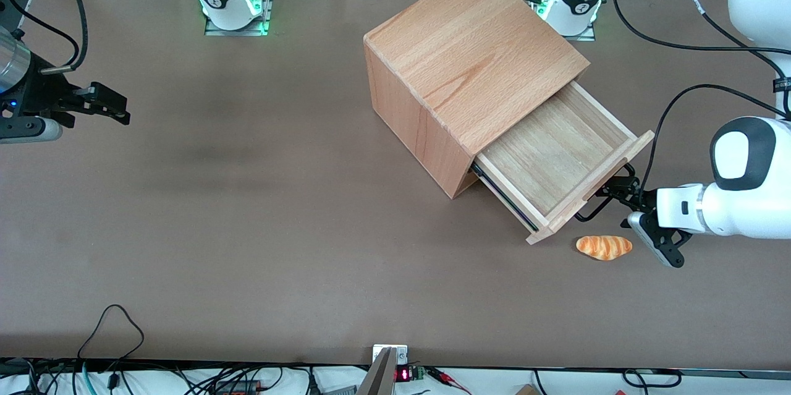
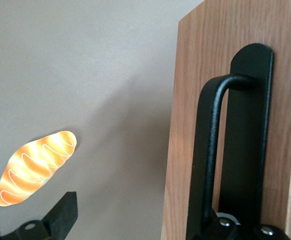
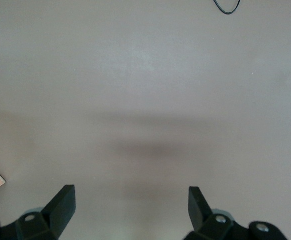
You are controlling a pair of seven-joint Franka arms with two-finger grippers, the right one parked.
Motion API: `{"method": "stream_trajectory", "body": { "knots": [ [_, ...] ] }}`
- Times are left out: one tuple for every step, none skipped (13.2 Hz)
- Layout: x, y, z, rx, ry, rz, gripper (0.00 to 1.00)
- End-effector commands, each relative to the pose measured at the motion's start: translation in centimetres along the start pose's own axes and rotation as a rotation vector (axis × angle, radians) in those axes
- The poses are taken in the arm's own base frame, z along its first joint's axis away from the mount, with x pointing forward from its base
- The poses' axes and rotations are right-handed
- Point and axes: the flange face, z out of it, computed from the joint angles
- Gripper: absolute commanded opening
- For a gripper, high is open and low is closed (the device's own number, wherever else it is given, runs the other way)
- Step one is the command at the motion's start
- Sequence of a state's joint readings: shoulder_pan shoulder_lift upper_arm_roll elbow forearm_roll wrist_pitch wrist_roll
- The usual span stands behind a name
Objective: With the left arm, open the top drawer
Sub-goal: 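Pull the drawer slightly further out with the left gripper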
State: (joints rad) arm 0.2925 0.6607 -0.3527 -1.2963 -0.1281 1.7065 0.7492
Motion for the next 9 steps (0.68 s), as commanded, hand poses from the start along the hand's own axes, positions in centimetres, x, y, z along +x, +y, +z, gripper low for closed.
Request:
{"method": "stream_trajectory", "body": {
  "knots": [
    [-1.29,-1.28,-1.69,-0.023,-0.002,-0.052,1.00],
    [-1.39,-1.48,-1.69,-0.029,-0.003,-0.055,1.00],
    [-1.41,-1.47,-1.89,-0.036,-0.001,-0.058,1.00],
    [-1.37,-1.54,-1.67,-0.045,0.002,-0.061,1.00],
    [-1.34,-1.50,-1.67,-0.055,0.009,-0.065,1.00],
    [-1.49,-1.70,-1.60,-0.056,0.009,-0.072,1.00],
    [-1.47,-1.62,-1.70,-0.065,0.017,-0.077,1.00],
    [-1.48,-1.63,-1.74,-0.070,0.023,-0.079,1.00],
    [-1.77,-1.83,-1.85,-0.077,0.026,-0.085,1.00]
  ]
}}
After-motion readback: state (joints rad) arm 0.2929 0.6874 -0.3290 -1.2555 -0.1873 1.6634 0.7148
